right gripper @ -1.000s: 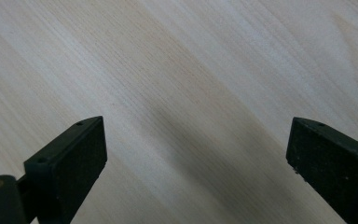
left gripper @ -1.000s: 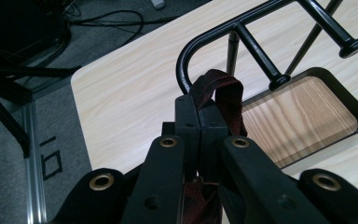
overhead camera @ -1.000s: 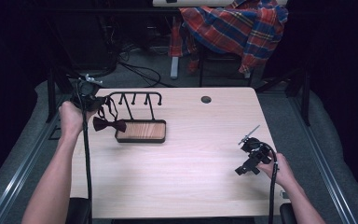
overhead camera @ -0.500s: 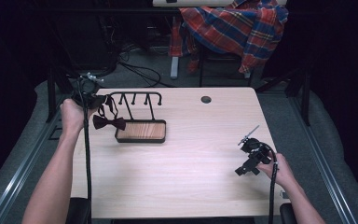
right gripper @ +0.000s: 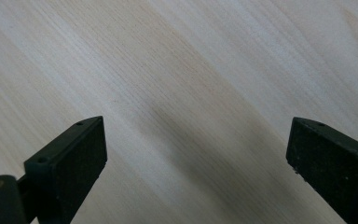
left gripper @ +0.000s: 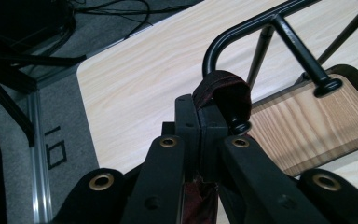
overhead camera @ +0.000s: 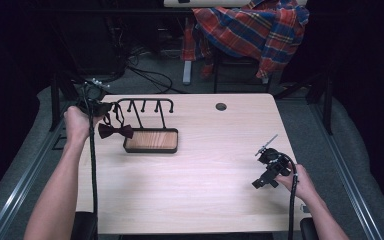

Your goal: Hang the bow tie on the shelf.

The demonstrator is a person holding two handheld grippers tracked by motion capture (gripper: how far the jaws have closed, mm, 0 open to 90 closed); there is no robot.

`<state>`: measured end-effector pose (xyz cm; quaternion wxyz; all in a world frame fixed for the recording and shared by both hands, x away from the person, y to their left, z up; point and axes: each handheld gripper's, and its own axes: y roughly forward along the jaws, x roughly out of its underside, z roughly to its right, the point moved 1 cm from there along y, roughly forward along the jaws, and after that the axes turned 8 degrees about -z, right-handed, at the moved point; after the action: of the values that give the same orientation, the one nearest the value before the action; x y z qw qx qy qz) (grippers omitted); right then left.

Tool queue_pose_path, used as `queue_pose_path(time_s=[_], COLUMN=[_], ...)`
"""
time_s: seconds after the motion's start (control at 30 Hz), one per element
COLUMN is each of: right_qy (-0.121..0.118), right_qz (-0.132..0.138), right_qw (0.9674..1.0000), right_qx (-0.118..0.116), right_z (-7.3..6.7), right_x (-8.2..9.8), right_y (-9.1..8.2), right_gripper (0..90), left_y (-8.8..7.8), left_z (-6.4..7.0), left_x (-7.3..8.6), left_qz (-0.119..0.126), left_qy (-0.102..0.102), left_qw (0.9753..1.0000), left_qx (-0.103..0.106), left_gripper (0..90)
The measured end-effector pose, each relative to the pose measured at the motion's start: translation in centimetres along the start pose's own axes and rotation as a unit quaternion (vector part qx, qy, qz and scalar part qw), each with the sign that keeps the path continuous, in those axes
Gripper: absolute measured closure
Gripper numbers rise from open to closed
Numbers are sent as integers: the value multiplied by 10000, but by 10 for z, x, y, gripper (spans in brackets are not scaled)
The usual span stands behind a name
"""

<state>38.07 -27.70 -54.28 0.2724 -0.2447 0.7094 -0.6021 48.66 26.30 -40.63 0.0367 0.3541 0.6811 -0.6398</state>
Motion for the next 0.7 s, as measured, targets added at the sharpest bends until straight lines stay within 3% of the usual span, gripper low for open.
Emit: queue_pose_path(time_s=[0.1, 0.43, 0.7], right_qy=[67, -24, -77], right_qz=[80, -33, -108], right_qw=[9999, 10000, 9999], right_qx=[-13, 2, 16], right_z=[-1, 0, 0], right_x=[0, 0, -1], right_y=[1, 0, -1], right_gripper=[48, 48, 48], left_y=[2, 8, 14], left_z=[-1, -1, -2], left_x=[1, 4, 11], left_qz=[-6, 42, -6], left_qy=[-49, -101, -158], left_qw=[10000, 9999, 9999], left_qx=[2, -31, 68], left_gripper=[888, 886, 884])
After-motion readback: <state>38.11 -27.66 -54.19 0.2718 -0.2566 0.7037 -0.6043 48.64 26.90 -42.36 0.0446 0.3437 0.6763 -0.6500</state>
